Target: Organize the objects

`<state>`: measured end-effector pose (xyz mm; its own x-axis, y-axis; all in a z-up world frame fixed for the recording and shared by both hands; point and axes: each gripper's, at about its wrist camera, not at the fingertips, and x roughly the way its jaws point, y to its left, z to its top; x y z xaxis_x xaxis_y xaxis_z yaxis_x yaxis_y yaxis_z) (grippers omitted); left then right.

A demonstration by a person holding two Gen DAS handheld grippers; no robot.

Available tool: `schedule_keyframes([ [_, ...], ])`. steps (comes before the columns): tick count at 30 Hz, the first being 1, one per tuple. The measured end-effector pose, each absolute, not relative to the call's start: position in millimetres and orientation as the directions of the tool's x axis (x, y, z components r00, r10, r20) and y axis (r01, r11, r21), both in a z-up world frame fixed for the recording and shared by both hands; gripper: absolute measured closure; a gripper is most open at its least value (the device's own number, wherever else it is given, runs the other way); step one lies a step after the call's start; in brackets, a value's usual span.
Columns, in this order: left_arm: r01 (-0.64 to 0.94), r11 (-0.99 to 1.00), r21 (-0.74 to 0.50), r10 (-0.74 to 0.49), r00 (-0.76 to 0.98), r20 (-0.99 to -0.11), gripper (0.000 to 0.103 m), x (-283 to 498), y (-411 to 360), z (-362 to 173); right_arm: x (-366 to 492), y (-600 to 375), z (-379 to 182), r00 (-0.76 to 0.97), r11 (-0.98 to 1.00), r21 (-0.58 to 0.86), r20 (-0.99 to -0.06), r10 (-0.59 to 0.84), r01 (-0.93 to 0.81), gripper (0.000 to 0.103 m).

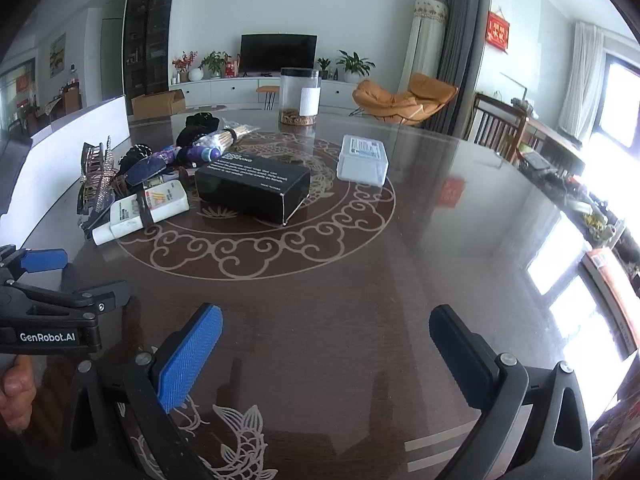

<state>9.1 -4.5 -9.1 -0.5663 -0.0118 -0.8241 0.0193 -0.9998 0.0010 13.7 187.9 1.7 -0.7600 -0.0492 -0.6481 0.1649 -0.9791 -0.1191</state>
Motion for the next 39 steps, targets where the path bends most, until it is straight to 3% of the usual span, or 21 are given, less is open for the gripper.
schedule_keyframes([
  [39, 0.023, -1.0, 0.004, -0.016, -0.576, -0.817, 0.0, 1, -6, -15, -8, 191, -19, -0.632, -0.978, -0.067, -0.771, -0.076, 0.198, 0.0],
])
